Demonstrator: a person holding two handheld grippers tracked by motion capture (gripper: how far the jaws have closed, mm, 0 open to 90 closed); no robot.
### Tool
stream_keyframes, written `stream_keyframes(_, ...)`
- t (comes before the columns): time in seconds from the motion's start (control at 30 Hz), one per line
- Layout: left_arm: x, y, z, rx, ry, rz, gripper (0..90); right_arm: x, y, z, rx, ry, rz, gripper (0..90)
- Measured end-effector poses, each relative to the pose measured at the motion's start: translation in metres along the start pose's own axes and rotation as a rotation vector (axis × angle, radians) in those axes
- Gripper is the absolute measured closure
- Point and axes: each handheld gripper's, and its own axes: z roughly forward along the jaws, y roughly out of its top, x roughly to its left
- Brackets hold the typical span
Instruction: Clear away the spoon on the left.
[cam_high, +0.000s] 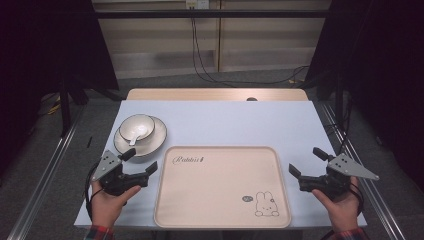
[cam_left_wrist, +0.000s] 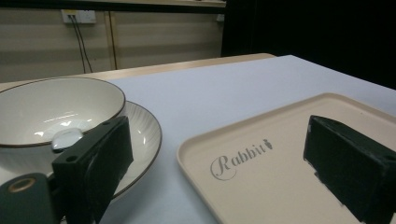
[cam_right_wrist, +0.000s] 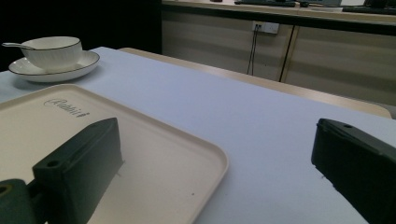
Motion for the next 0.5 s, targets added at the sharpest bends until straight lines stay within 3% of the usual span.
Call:
stream_keyframes(0.2,-0.0009,-0.0003,0.0026,0.005,-0.021,0.002,7.9,0.0014,-0.0007,0.0029,0.015,0.013,-0.001,1.6)
stream_keyframes(0.33,0.0027,-0.0018,0.005,0.02,-0.001,-0.007,8.0,0.0013,-0.0017,0.0055,0.027,0.013,-0.003,1.6)
stream_keyframes(0.5,0.0083,-0.0008,0.0057,0.021,0.06,-0.001,9.1,0.0015,-0.0036,0.0071,0.028,0.018,0.004,1.6)
